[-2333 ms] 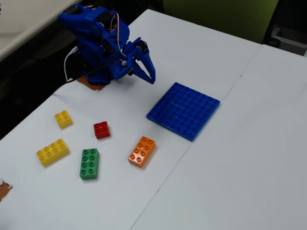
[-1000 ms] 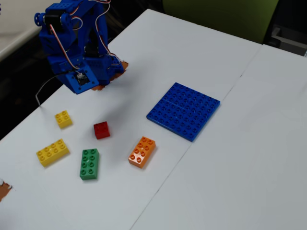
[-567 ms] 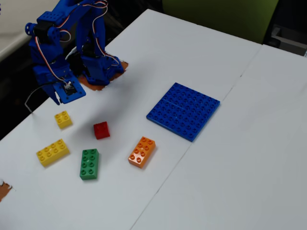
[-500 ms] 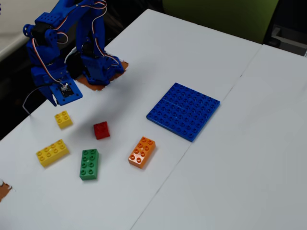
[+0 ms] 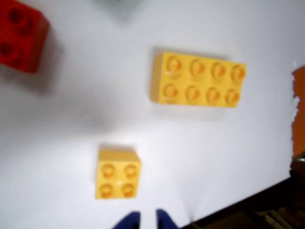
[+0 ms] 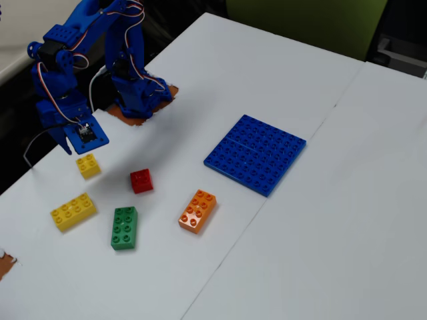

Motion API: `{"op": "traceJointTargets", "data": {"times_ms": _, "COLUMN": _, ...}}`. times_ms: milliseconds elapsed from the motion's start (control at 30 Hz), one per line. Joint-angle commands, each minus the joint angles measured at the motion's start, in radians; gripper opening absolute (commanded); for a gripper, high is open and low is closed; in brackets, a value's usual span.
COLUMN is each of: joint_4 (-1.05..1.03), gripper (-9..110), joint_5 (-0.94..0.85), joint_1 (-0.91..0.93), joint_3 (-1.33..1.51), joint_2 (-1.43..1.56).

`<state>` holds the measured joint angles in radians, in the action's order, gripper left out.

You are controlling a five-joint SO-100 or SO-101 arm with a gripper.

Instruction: Pick up the 2x2 yellow block and go up the 8x8 blue block.

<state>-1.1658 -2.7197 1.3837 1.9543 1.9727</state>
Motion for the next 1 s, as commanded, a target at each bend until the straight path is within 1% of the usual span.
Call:
{"op": "traceJointTargets", "data": {"times_ms": 0, "joint_4": 0.044, "gripper": 6, "joint_5": -0.008, "joint_1": 0.0, "joint_3": 0.02, "joint_2": 0.003}}
{"op": "traceJointTargets", "data": {"times_ms": 400, "joint_4": 0.164, "gripper": 18, "joint_5": -0.009, "joint_1": 0.003, "joint_3": 0.112, "joint_2": -0.028}}
{"op": "traceJointTargets", "data": {"times_ms": 667, "joint_4": 0.232, "gripper": 20, "joint_5": -0.029, "joint_1": 0.028, "joint_3": 0.124, "joint_2": -0.092}}
{"op": "traceJointTargets", "data": {"times_ms": 967, "joint_4": 0.247, "gripper": 21, "joint_5": -0.031, "joint_1": 0.032, "joint_3": 0.124, "joint_2": -0.143}}
